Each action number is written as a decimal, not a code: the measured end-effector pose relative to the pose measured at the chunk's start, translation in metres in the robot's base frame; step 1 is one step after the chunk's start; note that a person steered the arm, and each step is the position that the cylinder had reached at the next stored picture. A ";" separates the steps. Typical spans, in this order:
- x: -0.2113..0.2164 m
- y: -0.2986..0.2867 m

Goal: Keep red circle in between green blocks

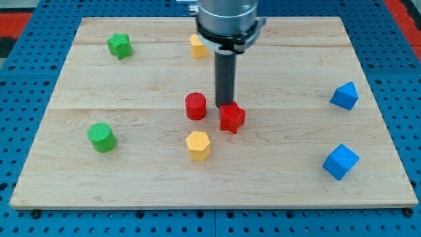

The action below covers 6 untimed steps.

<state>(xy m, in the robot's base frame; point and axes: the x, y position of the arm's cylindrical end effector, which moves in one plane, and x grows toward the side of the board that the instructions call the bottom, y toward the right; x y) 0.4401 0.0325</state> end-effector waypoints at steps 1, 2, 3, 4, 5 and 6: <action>0.000 -0.008; 0.012 -0.049; 0.021 -0.086; 0.015 -0.115; -0.001 -0.125; -0.002 -0.138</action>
